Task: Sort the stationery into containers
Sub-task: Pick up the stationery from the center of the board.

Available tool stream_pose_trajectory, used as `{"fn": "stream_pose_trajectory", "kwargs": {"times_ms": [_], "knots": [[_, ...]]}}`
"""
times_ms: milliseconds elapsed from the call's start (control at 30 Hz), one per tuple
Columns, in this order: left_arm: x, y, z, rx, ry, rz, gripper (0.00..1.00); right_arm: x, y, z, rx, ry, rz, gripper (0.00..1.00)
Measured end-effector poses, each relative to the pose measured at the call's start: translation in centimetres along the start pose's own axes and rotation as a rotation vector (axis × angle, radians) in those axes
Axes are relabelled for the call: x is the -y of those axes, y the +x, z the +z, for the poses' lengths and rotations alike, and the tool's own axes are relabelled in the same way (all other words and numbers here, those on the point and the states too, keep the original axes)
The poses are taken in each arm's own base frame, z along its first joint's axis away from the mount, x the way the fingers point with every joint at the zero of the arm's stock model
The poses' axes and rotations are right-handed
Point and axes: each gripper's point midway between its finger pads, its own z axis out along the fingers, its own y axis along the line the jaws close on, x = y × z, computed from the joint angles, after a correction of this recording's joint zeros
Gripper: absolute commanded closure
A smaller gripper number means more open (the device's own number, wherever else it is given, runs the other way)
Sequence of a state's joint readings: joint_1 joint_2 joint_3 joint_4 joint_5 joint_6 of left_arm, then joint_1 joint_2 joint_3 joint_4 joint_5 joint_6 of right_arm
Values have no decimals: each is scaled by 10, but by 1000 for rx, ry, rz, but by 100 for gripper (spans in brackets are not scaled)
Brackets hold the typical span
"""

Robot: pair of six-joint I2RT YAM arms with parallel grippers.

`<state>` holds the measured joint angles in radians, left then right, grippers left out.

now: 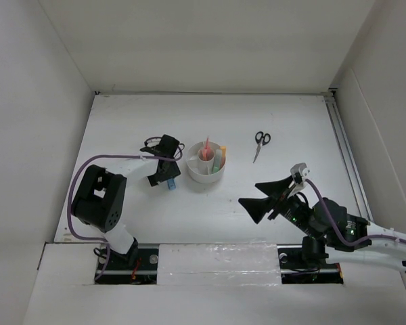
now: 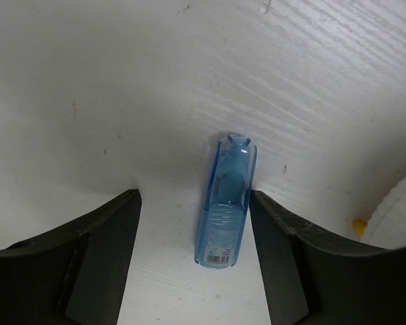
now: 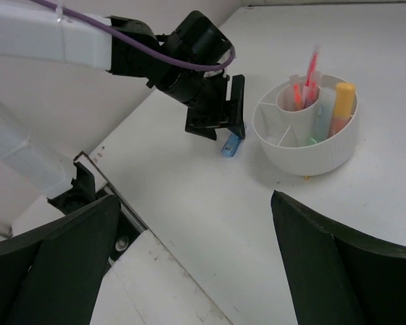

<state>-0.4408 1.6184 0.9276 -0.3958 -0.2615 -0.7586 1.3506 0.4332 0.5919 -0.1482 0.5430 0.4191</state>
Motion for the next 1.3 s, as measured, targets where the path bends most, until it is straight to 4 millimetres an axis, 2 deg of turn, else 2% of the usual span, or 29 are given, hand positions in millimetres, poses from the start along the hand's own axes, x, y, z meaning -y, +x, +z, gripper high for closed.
{"fn": "stream_pose_trajectory", "kwargs": {"times_ms": [200, 300, 467, 500, 567, 600, 633, 700, 967, 1100, 1200, 1300], "knots": [[-2, 0, 4, -30, -36, 45, 43, -4, 1, -1, -9, -29, -14, 1], [0, -1, 5, -31, -34, 54, 53, -5, -3, -4, 2, -41, -13, 1], [0, -1, 5, -31, -33, 58, 58, -7, -12, -10, 30, -63, -3, 1], [0, -1, 5, -31, -32, 59, 65, -7, -12, -10, 32, -64, -3, 1], [0, -1, 6, -30, -29, 63, 67, -7, -12, -10, 31, -65, -4, 1], [0, -1, 6, -28, -28, 63, 72, -7, -12, -10, 30, -65, -5, 1], [1, -2, 6, -27, -25, 64, 84, -7, -12, -10, 30, -66, -6, 1], [3, -2, 7, -23, -15, 60, 100, -8, -11, -10, 28, -70, -7, 1], [4, -3, 5, 14, 28, 35, 100, -8, -11, -11, 23, -70, -10, 1], [-2, 3, -1, 19, 44, 17, 100, -8, -13, -12, 16, -68, -14, 1], [-11, 4, -15, 40, 46, 5, 100, -9, -17, -13, 19, -69, -13, 1], [-6, -9, -37, 112, 95, -26, 100, -10, -18, -12, 12, -65, -17, 1]]}}
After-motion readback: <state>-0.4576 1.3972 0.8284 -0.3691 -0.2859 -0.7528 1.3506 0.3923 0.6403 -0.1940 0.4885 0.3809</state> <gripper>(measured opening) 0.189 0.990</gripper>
